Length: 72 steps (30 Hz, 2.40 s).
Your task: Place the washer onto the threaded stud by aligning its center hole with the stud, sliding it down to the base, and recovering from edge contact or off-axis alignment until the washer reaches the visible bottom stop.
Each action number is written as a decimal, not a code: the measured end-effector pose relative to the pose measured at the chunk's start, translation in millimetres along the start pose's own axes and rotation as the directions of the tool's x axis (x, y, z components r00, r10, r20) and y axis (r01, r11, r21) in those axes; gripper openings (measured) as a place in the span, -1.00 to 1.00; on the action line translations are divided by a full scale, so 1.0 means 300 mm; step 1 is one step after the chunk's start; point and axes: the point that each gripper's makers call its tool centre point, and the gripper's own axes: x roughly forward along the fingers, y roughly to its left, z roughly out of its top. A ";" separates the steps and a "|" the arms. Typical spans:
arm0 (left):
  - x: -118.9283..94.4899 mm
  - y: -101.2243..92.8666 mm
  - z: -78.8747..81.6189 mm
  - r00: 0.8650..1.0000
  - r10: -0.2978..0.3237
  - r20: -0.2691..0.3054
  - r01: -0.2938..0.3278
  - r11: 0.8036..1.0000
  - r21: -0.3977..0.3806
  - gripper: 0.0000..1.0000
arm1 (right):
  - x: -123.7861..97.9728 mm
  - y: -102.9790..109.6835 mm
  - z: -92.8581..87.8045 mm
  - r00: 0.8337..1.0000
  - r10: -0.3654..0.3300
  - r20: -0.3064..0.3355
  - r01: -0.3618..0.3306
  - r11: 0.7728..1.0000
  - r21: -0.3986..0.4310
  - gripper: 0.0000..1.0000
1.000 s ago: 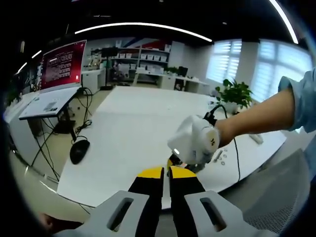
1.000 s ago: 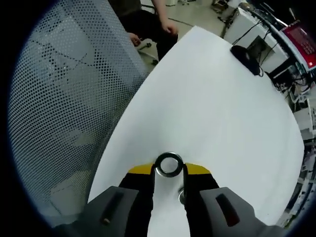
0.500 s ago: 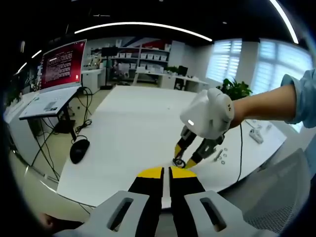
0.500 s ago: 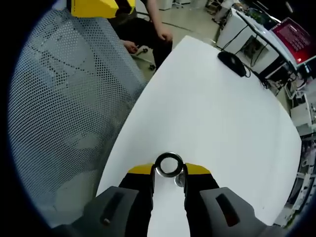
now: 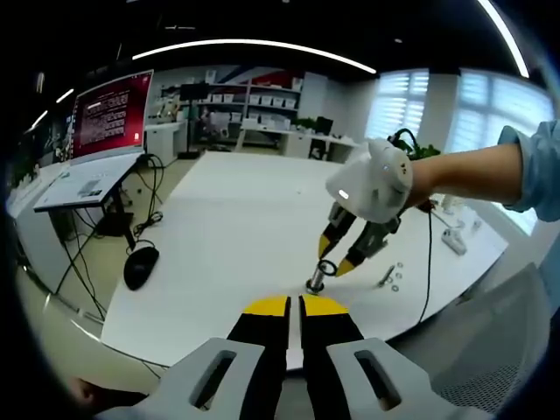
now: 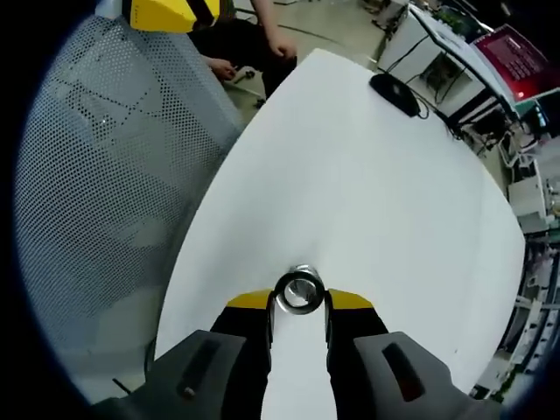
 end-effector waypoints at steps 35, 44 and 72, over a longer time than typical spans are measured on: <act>-0.002 0.003 0.002 1.000 0.006 0.005 -0.006 1.000 -0.010 -0.98 | 0.224 -0.006 -0.047 0.991 0.045 -0.125 -0.042 0.999 0.030 -0.54; -0.002 0.006 0.005 1.000 0.009 0.008 -0.009 1.000 -0.012 -0.98 | 0.181 0.002 -0.046 0.997 0.070 -0.046 -0.065 0.993 0.099 -0.34; -0.003 0.001 0.001 1.000 0.006 0.002 -0.006 1.000 -0.013 -0.96 | -0.418 0.137 -0.164 0.826 -0.335 0.453 0.037 0.834 0.550 -0.45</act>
